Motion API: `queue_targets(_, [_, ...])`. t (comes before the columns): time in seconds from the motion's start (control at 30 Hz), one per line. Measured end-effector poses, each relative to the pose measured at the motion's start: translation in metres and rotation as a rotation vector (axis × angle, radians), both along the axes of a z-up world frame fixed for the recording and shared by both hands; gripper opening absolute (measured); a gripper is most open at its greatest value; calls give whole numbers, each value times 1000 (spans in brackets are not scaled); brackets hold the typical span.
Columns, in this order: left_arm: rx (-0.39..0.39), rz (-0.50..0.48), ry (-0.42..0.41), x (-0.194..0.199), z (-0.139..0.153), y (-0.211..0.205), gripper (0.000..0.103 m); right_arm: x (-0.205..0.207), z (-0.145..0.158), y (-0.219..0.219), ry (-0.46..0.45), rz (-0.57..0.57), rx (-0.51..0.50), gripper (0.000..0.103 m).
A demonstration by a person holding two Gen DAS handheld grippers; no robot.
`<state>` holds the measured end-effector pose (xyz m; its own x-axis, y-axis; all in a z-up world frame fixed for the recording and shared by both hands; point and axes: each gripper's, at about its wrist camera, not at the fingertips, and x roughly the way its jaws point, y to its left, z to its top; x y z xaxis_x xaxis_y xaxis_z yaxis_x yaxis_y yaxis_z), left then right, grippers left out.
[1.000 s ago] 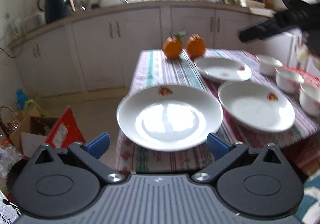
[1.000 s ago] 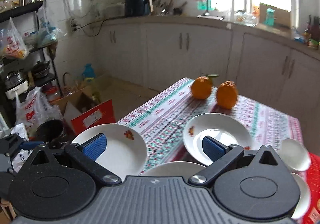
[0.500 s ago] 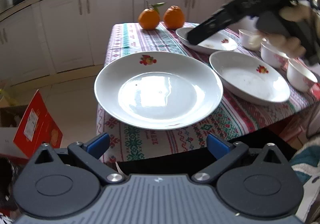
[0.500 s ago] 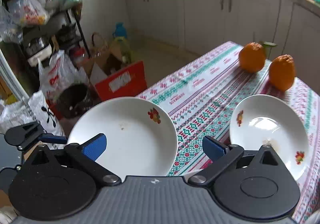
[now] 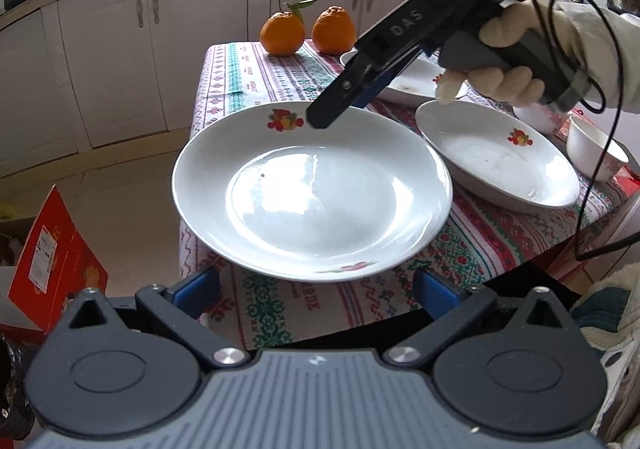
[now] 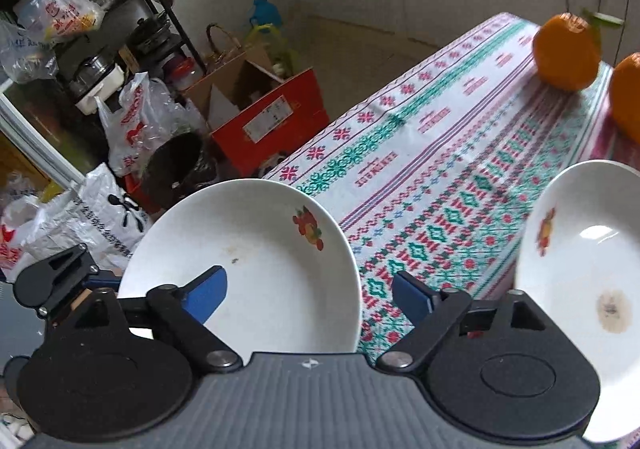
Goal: Organize plates and bowls
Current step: 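Carry the held white plate across the table with the right gripper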
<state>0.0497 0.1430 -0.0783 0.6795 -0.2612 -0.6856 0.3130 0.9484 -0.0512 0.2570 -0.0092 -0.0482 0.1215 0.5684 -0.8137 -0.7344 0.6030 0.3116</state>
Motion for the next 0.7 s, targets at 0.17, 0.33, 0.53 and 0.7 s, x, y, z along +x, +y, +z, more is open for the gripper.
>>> queue_targets(0.17, [-8,-5,0,1,1,3,102,4,-6,7,43,32,9,82])
queue_targets(0.33, [-7,-7,1,5,1,4,102,11,-8,9,77,47,28,77])
queue_targets(0.53, [-23,-7,13,7,3,4,102,19,-11,10,132,58,55,74])
queue_targets(0.7, [-11,-24,12,9,4,3,102,22,-13,9,156,63,64,73])
